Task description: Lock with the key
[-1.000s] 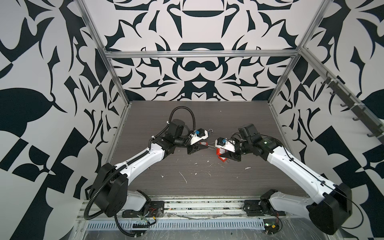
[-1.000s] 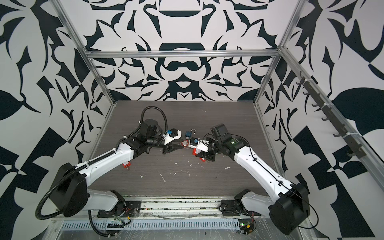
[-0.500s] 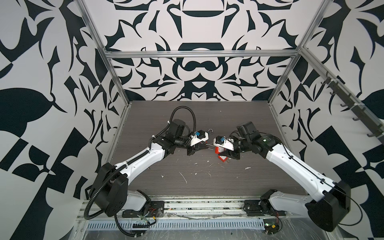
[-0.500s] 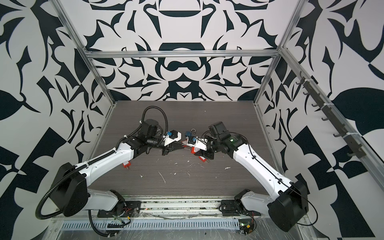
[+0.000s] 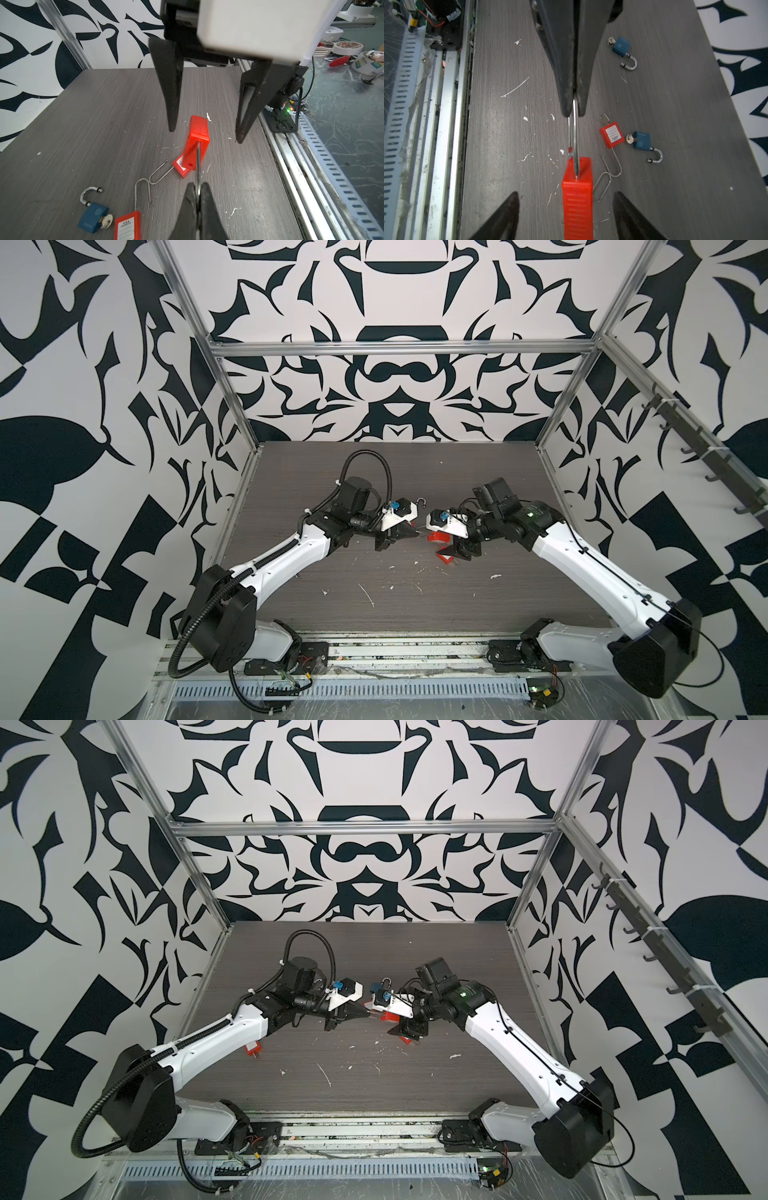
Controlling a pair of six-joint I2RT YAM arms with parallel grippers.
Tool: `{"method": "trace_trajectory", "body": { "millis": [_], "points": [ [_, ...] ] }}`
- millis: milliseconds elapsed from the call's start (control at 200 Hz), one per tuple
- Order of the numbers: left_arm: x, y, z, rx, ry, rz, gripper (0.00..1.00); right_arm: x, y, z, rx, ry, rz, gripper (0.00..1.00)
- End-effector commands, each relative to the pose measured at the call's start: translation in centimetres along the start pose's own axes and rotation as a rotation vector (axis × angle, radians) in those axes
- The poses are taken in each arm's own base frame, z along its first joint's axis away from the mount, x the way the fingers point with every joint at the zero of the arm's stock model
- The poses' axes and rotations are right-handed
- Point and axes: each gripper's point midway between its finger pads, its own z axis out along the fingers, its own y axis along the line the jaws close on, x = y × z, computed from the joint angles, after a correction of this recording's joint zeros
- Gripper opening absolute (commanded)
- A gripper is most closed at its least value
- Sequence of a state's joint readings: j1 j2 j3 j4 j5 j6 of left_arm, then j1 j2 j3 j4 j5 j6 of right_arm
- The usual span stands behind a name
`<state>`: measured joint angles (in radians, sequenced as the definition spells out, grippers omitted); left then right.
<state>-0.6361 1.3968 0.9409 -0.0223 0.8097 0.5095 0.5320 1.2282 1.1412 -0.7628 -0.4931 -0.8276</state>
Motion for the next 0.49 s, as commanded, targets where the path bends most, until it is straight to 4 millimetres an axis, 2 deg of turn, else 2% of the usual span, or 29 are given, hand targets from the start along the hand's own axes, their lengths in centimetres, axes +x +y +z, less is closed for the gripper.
{"method": "trace_trajectory", "body": {
  "millis": [0, 180, 280, 295, 325, 385, 430, 440, 490],
  "points": [
    [-1.6, -0.7, -0.3, 0.009, -0.085, 0.003, 0.00, -1.5, 0.3, -1.8, -0.002, -0.021, -0.009, 0.86],
    [-2.0, -1.4, -1.0, -0.003, -0.122, -0.002, 0.00, -1.1, 0.5, -3.0, 0.019, 0.030, -0.019, 0.87],
    [-2.1, -2.0, -1.3, -0.006, -0.137, 0.010, 0.00, -1.7, 0.2, -3.7, 0.025, 0.036, -0.015, 0.85],
    [-2.9, -2.3, -1.9, -0.014, -0.155, 0.032, 0.00, -1.7, 0.2, -3.8, 0.019, 0.037, -0.013, 0.85],
    [-3.1, -2.6, -2.2, -0.018, -0.165, 0.041, 0.00, -1.8, 0.3, -3.9, 0.010, 0.041, -0.010, 0.83],
    [-3.3, -3.0, -2.5, -0.020, -0.180, 0.044, 0.00, -1.8, 0.5, -3.8, -0.016, 0.054, 0.004, 0.76],
    [-3.4, -3.3, -2.7, -0.017, -0.185, 0.047, 0.00, -1.6, 0.6, -3.7, -0.033, 0.065, 0.014, 0.66],
    [-3.5, -3.4, -2.8, -0.017, -0.187, 0.047, 0.00, -1.6, 0.7, -3.6, -0.037, 0.066, 0.016, 0.61],
    [-3.5, -3.6, -3.0, -0.017, -0.189, 0.049, 0.00, -1.6, 0.9, -3.5, -0.054, 0.061, 0.025, 0.55]
  ]
}}
